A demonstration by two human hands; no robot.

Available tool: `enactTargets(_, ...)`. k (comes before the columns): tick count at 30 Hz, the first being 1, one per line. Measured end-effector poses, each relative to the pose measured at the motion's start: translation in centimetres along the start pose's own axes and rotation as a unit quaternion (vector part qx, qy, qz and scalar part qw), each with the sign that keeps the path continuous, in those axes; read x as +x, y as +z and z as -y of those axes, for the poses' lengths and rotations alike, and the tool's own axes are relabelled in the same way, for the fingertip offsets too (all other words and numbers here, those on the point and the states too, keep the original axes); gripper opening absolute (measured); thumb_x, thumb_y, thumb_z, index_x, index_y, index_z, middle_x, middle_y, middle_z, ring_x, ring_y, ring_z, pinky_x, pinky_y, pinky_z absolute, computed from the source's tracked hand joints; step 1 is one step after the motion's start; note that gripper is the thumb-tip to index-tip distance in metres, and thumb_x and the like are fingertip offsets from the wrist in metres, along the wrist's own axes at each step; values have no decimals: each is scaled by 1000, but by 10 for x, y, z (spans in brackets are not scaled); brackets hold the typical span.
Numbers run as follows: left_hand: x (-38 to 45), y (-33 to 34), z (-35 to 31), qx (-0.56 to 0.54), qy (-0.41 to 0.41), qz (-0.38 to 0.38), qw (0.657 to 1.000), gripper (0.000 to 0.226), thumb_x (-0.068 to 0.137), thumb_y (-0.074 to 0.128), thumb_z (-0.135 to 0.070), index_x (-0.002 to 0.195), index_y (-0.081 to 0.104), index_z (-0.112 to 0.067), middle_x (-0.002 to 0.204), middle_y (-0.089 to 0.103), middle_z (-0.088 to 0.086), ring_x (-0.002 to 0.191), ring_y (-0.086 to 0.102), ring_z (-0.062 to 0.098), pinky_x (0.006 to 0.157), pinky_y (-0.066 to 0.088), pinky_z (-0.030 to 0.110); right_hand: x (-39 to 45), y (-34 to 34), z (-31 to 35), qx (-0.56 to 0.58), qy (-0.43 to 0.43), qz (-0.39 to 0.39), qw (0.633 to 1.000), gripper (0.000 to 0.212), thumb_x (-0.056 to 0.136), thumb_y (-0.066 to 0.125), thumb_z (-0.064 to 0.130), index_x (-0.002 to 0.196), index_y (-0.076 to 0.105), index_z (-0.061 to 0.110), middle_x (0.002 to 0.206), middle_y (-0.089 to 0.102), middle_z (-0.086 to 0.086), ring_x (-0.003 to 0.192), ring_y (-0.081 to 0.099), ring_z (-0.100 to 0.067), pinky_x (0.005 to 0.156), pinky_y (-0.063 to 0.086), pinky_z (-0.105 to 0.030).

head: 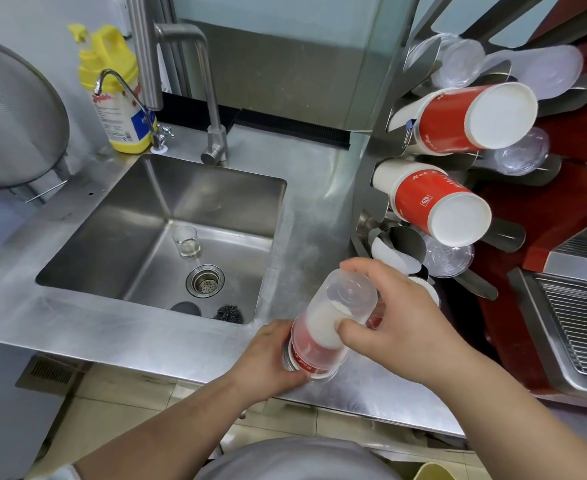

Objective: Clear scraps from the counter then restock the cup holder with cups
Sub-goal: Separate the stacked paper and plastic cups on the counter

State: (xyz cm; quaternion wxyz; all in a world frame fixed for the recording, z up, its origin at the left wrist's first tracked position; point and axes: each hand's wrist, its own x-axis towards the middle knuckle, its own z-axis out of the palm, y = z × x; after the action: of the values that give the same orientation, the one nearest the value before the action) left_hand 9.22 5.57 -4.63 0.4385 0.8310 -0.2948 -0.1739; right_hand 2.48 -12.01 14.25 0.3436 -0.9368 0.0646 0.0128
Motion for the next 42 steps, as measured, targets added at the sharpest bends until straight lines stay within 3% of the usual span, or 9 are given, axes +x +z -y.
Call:
enactTargets(6,2,1,1,8,12,9,1000,45,65,79,-51,102,58,-35,97,65,-16,92,63,3,78,53,29,1,-14,6,-16,-10,-2,1000,65,70,71,37,127,42,46,118,51,25,83,51,10,81,43,-17)
enactTargets(11,3,4,8,28,6,11,1000,53,64,76,-63,107,54,-40,101,63,-18,96,62,6,81,54,32,1,-22,10,-35,-24,-17,999,66,70,70,40,128,42,46,120,47,30,106,50,3,91,47,-25)
enactTargets(19,2,5,12,53,3,18,998,65,67,75,-62,123,48,-42,118,57,-19,111,54,1,92,50,30,4,-33,19,-31,-59,-33,997,65,68,65,43,129,42,46,123,48,28,116,45,6,95,43,-22)
enactTargets(28,0,0,10,65,-6,35,997,72,68,71,-65,130,45,-40,125,53,-14,118,49,4,100,46,30,2,-35,23,-40,-71,-35,996,67,69,63,45,131,40,46,126,47,27,117,42,9,99,41,-21)
enactTargets(35,-1,-1,4,83,-15,34,996,70,69,71,-62,130,46,-38,124,51,-14,119,45,5,103,40,25,3,-45,33,-17,-108,-84,990,66,68,64,48,130,43,45,124,50,24,117,46,6,97,49,-30)
enactTargets(42,-2,-7,-11,81,-28,45,995,68,70,72,-55,130,45,-40,127,51,-10,120,44,7,104,38,24,6,-55,46,6,-128,-111,986,64,70,72,42,128,46,43,124,51,26,115,44,13,91,42,-6)
